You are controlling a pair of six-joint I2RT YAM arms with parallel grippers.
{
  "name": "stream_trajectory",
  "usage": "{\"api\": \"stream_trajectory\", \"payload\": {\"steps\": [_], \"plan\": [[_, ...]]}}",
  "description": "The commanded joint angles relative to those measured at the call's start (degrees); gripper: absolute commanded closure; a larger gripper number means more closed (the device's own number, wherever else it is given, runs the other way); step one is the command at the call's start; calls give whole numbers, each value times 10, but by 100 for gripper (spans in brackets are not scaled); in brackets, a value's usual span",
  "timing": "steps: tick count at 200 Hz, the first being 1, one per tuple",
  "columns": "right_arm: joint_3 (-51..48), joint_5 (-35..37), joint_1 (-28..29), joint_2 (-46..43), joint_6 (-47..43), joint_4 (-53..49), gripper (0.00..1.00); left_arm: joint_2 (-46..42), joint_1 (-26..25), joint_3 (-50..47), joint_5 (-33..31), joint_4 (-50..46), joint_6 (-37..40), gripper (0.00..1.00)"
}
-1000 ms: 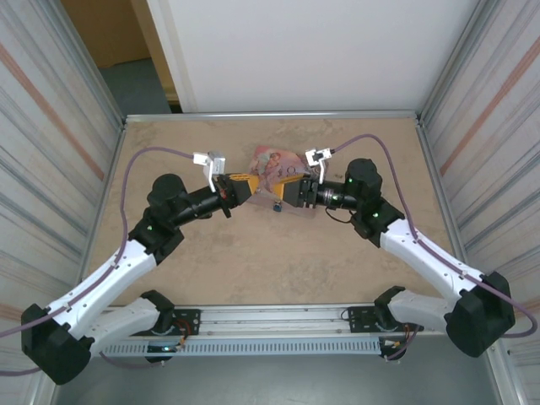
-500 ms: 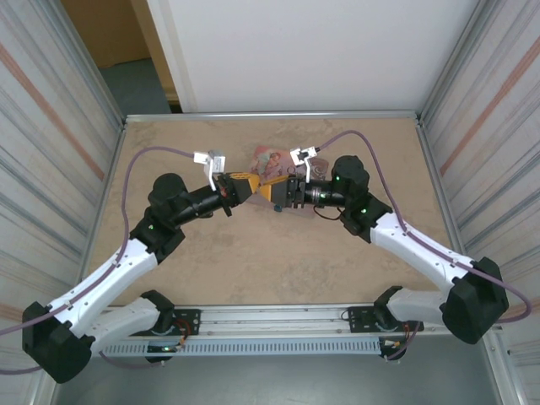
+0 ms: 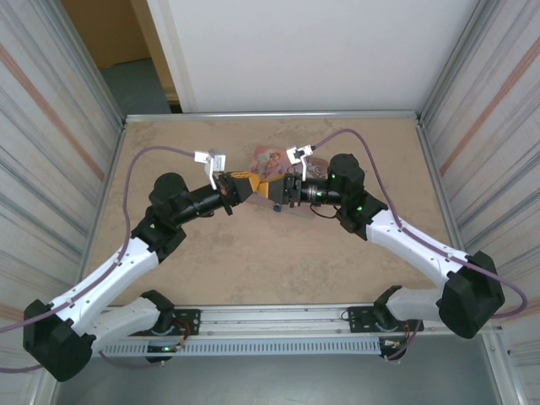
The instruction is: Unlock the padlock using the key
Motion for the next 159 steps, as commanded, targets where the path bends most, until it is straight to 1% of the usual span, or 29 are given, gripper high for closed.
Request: {"api": "stream_trajectory", "payload": {"steps": [1,40,54,62,73,92,106,119,143,159], "plan": [[21,2,4,2,11,18,76,-1,2,11,9,20,-6,100],[19,9,3,-2,12,17,83,-1,1,10,14,20,-4,100],[17,12,1,-6,12,16,92,-1,1,9,16,21,-4,100],[15,15,0,-8,12,14,100,-2,1,8,15,22,-5,100],[10,20,-2,-13,8,10,100,-4,1,6,10,23,-6,100],[1,32,-9,-24,-4,-10,100,-10,1,6,0,17,-3,81],[0,37,-14,-32,-25,-43,100,-19,2,9,-11,0,4,65],[0,44,-16,-40,-52,-82,100,-33,2,11,-24,-19,13,54],[2,56,-25,-52,-104,-155,100,-64,5,11,-59,-62,28,40],[-2,63,-34,-57,-129,-191,100,-85,7,9,-83,-98,39,34]]}}
